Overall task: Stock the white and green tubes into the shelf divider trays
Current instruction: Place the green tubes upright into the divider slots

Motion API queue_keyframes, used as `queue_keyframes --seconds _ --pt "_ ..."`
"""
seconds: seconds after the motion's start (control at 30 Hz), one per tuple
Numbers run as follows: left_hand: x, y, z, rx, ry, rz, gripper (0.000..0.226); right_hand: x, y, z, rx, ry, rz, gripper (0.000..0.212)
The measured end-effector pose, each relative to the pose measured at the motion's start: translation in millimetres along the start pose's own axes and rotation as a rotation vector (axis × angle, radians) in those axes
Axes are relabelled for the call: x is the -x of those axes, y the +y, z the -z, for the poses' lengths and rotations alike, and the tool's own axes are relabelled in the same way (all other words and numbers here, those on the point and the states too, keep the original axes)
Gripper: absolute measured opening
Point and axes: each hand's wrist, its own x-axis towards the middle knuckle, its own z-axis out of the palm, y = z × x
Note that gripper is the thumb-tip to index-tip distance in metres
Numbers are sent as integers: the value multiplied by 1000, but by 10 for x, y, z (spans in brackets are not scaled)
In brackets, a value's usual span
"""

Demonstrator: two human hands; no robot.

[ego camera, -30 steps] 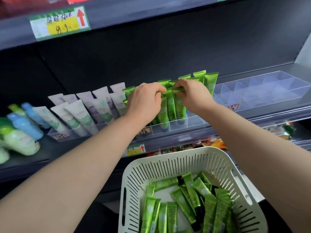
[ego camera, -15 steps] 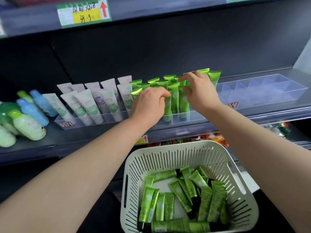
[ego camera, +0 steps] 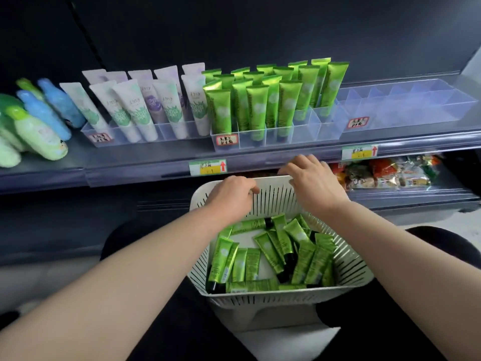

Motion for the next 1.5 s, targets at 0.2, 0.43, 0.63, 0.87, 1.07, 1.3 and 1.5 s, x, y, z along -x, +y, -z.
queue_keyframes --seconds 0.2,0.43,0.63,0.87,1.07,1.3,1.5 --pt "244 -247 -613 64 -262 132 28 408 47 -537 -22 -387 -90 49" --pt "386 -465 -1126 36 -410 249 29 541 79 -1077 -168 -720 -211 45" --pt "345 -457 -1334 -58 -426 188 33 454 -25 -1427 -1 -644 -257 48" --pt "232 -476 -1459 -42 -447 236 26 227 -77 -1754 73 -691 -380 51" --pt "220 -447 -1478 -51 -490 230 26 190 -137 -1832 -87 -588 -461 65" --pt "190 -547 -1406 -47 -386 445 41 142 -287 -1492 -148 -514 -346 57" --pt "296 -520 -1410 -192 -460 365 71 258 -262 -1222 -296 -483 -307 38"
